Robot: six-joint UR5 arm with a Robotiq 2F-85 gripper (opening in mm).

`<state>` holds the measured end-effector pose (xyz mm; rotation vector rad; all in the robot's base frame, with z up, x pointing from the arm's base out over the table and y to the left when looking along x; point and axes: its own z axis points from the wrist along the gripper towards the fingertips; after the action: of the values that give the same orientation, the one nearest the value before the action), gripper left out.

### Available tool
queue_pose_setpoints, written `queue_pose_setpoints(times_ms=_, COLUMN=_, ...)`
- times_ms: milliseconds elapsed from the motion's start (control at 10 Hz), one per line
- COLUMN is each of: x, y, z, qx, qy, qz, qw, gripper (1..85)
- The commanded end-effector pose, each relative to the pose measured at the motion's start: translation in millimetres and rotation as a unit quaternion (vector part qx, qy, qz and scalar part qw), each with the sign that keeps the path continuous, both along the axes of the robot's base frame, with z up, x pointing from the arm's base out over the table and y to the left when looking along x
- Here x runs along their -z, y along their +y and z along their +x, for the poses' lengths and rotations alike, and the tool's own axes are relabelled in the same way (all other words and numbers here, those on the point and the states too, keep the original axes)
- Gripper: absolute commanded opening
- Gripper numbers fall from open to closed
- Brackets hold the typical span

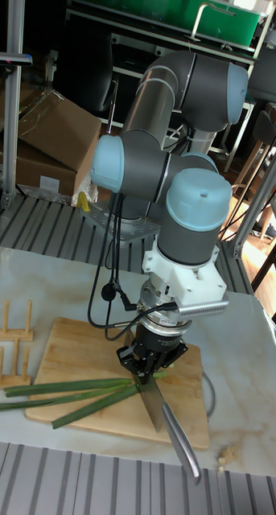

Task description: Chop the green garlic

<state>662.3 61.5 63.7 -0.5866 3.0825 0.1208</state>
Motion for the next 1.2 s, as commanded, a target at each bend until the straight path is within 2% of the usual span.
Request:
queue_pose_setpoints(times_ms=0, x=6.3, y=-3, z=-0.4, qx=0.003, qy=-0.004, qz=0.004, qw=1.0000, gripper=1.3)
queue_pose_setpoints(times_ms=200, x=14.4, y=-3, z=0.0, qx=0.003, qy=-0.009, qz=0.007, qw=0.9999, gripper=1.3)
queue_pose_setpoints(times_ms=300, x=10.0, y=-2, z=-0.5, qx=0.003, qy=-0.008, qz=0.009, qw=0.9999, gripper=1.3)
queue_pose_setpoints(times_ms=600, x=-17.4, y=-5, z=-3.4, qx=-0.008, qy=0.005, qz=0.018, qw=0.9998, gripper=1.3)
queue_pose_setpoints(times_ms=700, x=-20.4, y=-2, z=-3.2, qx=-0.002, qy=0.005, qz=0.019, qw=0.9998, gripper=1.3)
queue_pose_setpoints(times_ms=1100, x=-7.5, y=6, z=4.8, qx=0.008, qy=-0.007, qz=0.010, qw=0.9999, gripper=1.3)
